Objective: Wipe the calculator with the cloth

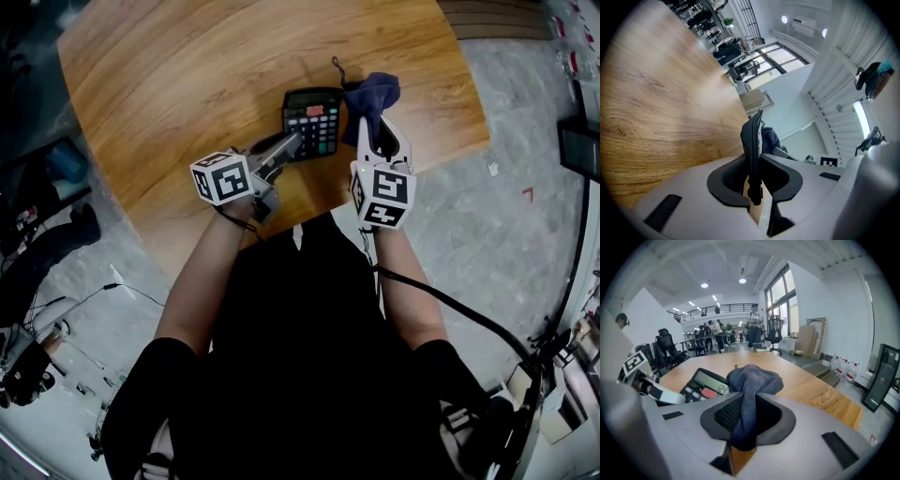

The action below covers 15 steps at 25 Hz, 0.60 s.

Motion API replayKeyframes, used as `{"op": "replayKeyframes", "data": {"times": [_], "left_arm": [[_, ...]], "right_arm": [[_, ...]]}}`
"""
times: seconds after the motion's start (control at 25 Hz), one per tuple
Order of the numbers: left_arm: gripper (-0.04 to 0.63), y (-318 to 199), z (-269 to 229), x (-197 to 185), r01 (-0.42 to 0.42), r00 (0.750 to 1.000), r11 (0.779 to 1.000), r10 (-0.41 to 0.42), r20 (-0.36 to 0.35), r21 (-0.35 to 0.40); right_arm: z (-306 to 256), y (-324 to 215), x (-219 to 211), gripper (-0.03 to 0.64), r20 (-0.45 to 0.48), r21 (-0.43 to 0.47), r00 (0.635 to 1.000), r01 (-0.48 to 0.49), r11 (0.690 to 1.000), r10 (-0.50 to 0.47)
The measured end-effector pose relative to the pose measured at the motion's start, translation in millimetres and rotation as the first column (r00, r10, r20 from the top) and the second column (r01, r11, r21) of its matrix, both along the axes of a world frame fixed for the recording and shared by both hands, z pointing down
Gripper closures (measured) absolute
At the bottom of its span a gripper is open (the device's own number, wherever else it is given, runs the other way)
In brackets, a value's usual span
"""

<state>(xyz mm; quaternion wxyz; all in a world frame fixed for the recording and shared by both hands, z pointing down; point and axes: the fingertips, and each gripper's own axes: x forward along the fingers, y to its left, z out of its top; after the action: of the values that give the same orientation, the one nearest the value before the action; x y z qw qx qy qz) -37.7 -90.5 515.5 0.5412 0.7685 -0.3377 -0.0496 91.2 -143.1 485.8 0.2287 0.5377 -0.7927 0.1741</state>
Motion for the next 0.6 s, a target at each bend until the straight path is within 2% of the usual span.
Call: {"op": "replayKeyframes", "data": {"times": [0.16, 0.32, 0.44, 0.52, 0.6], "left_arm": [[0.522, -2.8, -4.1, 1.1, 0.002, 1.000, 1.000, -0.002, -0.018, 0.010], [0.522, -2.6, -6.2, 1.2, 0.012, 0.999, 1.000, -0.011, -0.039, 0.017], [0.522, -4.2, -7.0, -1.6, 0.029, 0.999, 0.999, -0.028, -0.029, 0.019], [0.522, -6.0, -7.1, -3.4, 0.032, 0.999, 0.999, -0.032, -0.018, 0.023], [0.522, -6.4, -8.1, -2.9, 0.026, 1.000, 0.999, -0.026, -0.018, 0.028]], "right_arm": [[-6.9, 6.4, -38.2, 0.543, 0.066, -0.042, 0.991, 0.122, 0.992, -0.119], [7.6, 31.5, -66.1, 0.543, 0.129, -0.113, 0.971, 0.214, 0.970, -0.199], [11.3, 56.9, -81.8, 0.543, 0.162, -0.140, 0.954, 0.276, 0.951, -0.253], [11.3, 71.6, -90.2, 0.543, 0.171, -0.143, 0.945, 0.305, 0.941, -0.281], [10.9, 73.1, -91.3, 0.545, 0.174, -0.135, 0.946, 0.300, 0.944, -0.275]]}}
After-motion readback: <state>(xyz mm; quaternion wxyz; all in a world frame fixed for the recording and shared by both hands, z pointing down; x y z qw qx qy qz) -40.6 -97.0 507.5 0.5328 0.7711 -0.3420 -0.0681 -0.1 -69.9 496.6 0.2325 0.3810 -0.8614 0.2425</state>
